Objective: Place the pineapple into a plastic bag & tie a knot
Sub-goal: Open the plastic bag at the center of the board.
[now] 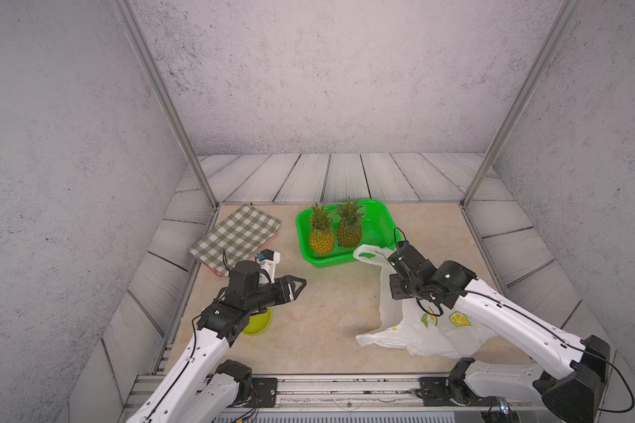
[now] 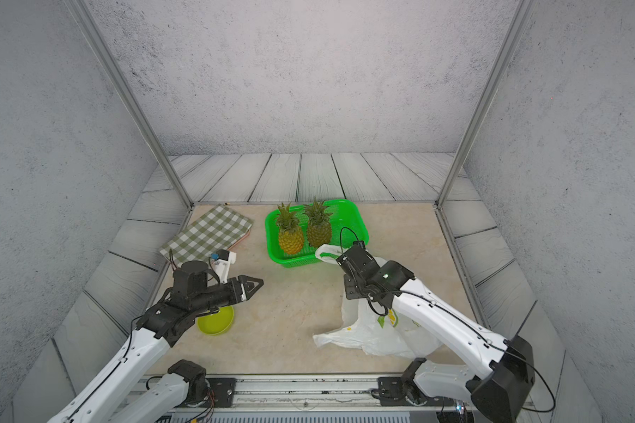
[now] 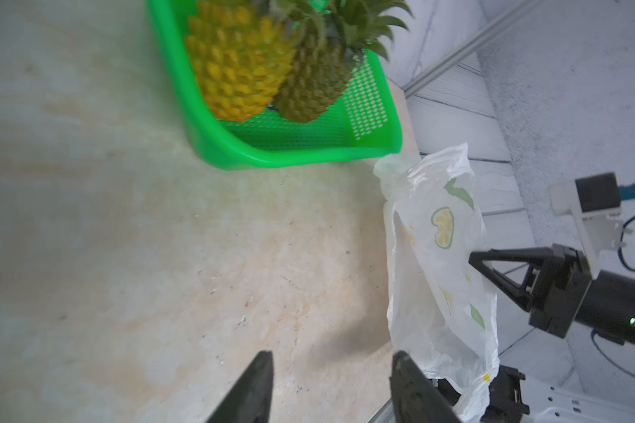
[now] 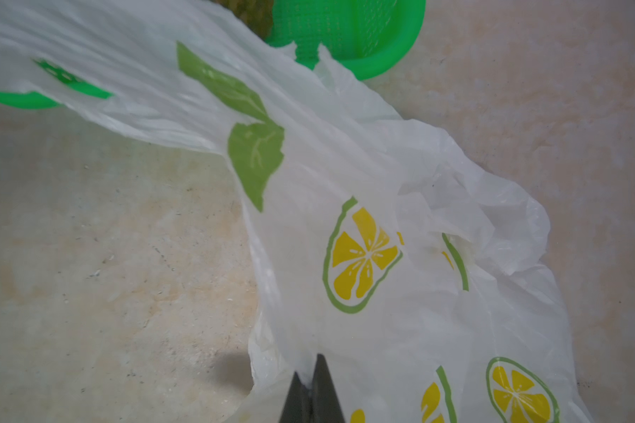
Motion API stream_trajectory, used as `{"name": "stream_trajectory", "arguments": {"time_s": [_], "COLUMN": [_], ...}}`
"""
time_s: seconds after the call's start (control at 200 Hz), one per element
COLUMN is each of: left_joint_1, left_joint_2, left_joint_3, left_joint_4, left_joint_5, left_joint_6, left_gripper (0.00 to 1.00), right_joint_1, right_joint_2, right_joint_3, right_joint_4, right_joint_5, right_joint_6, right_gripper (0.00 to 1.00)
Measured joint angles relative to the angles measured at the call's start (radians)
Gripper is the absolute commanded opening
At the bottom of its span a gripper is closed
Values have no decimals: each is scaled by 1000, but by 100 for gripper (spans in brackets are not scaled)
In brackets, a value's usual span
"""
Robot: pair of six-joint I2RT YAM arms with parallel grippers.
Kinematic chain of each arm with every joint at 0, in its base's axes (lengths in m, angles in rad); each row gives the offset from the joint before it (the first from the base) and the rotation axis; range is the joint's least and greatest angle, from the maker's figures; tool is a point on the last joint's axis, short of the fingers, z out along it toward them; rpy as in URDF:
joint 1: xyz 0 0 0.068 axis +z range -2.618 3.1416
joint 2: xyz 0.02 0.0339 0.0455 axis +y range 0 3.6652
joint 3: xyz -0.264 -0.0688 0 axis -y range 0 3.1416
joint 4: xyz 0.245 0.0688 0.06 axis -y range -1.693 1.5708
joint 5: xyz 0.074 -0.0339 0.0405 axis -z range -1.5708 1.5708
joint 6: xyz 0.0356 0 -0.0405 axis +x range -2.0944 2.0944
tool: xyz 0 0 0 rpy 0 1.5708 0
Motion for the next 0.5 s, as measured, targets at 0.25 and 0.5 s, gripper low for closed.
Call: {"name": "stream_trajectory", "arguments": {"time_s": [0.25,0.5], "left_joint_1": [-265,-404], "left_joint_2": [199,463], "left_joint_3": [78,173], "left_joint_4": [138,262], "left_joint_5": [-61,-129], "left_joint_6": [30,60], "left_gripper": [65,65], "right_joint_1": [0,0], "right_joint_2": [-12,-12], "right_joint_3": [80,98], "right_joint_4": [-48,-52], "right_joint_5": [-84,-159], "right_joint_6": [-2,2], "right_gripper": [0,0]}}
